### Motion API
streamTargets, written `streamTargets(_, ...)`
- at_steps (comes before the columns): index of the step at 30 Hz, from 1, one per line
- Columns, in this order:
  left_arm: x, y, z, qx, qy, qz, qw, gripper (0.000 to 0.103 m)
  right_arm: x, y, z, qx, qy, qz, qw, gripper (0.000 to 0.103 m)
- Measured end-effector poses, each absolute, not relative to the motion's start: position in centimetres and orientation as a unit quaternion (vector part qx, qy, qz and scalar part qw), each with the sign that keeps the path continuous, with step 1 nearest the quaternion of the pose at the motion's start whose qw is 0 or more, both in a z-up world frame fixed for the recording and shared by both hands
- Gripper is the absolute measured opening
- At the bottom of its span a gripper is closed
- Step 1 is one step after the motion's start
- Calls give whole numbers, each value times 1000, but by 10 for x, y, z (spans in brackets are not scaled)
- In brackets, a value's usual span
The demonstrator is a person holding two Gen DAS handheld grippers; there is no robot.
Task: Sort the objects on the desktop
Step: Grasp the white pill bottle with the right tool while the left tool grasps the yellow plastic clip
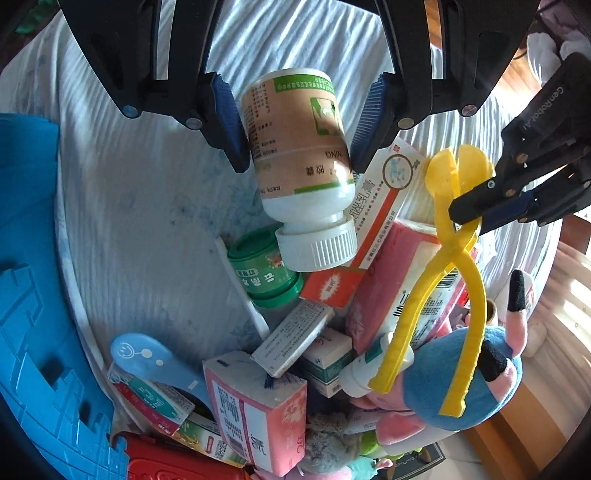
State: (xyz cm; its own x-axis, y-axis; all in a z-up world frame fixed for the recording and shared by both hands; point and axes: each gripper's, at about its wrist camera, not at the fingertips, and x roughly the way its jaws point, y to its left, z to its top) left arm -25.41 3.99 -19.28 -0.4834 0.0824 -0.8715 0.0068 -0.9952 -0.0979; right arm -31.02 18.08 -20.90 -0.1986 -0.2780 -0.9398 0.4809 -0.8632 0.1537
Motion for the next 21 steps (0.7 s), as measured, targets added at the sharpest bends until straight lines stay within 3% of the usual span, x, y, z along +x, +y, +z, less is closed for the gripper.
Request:
streamTargets(6, -249, 49, -164, -470, -23, 882, 26, 13, -313, 169, -207, 578, 84, -772, 249, 56)
streamTargets(15, -255, 47, -104, -404, -20, 915, 19, 13, -306, 178, -122, 502, 59, -823, 261, 52)
streamTargets(21, -257, 49, -65, -359, -17, 933, 18, 13, -329, 196, -97, 453, 43, -851, 261, 52)
